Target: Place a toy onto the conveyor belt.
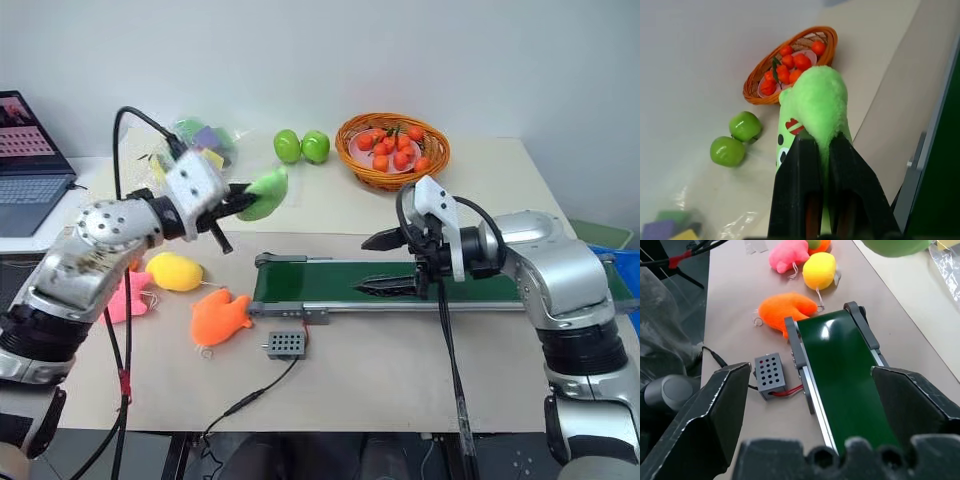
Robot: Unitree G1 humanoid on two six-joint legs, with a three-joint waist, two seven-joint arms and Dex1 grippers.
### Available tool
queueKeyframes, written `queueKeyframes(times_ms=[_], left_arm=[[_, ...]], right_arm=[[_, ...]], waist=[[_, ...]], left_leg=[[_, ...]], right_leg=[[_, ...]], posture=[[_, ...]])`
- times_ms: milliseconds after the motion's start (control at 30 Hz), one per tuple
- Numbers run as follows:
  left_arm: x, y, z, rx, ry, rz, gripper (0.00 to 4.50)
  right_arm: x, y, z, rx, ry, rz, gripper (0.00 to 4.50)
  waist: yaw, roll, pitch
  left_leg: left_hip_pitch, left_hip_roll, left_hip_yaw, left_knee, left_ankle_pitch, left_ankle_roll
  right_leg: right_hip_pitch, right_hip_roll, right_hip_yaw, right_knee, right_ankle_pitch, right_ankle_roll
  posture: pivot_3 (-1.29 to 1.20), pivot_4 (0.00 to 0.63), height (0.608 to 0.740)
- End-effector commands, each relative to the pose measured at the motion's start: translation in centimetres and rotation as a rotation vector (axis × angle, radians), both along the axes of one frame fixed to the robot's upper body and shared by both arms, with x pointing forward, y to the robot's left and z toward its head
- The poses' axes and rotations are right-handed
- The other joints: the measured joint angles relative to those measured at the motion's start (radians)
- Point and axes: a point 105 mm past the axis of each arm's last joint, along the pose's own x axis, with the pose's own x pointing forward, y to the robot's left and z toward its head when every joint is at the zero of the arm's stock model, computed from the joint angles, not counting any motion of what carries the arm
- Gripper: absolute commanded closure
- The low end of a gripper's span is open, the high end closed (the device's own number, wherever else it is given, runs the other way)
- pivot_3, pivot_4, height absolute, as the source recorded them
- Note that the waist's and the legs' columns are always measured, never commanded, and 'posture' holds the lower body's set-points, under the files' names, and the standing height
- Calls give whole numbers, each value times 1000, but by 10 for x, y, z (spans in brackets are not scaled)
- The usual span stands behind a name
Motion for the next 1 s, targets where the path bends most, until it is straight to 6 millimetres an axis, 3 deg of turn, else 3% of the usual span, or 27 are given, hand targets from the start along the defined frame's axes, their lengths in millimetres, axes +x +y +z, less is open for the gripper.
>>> queueKeyframes(times_ms=[33, 167, 233, 433, 900, 1000], left_arm=[[-5, -4, 11, 194, -256, -84, 4423], [-24, -17, -19, 409, -473, -211, 4423], [-38, -18, -40, 400, -492, -260, 4423], [-47, -12, -75, 438, -465, -301, 4423], [-36, -14, -108, 463, -396, -387, 4423], [-36, -16, -108, 433, -382, -409, 3579]], right_arm=[[-7, -7, 14, 11, -50, -33, 0], [-10, -10, 14, 14, -52, -62, 0], [-11, -11, 13, 16, -55, -75, 0], [-15, -12, 13, 16, -52, -92, 0], [-24, -18, 15, 9, -53, -134, 0], [-26, -20, 16, 6, -49, -141, 0]], waist=[[4, 0, 0], [11, 0, 0], [10, 0, 0], [20, 0, 0], [17, 0, 0], [18, 0, 0]], left_leg=[[0, 0, 0, 0, 0, 0], [-2, 0, 0, 1, 0, 1], [-2, 0, 0, 1, -1, 1], [-4, 1, 0, 3, -1, 2], [-3, 1, -1, 4, -3, 5], [-3, 1, -1, 4, -3, 5]], right_leg=[[0, 0, 0, 0, 0, 0], [-1, 0, 0, 0, 0, 0], [-1, 0, 0, 0, 0, 0], [-3, 0, -1, 2, 0, 1], [-2, 0, -1, 2, 0, 1], [-1, -1, -1, 2, 0, 1]], posture=[[0, 150, 738], [0, 150, 738], [0, 150, 738], [0, 150, 738], [0, 150, 738], [0, 150, 738]])
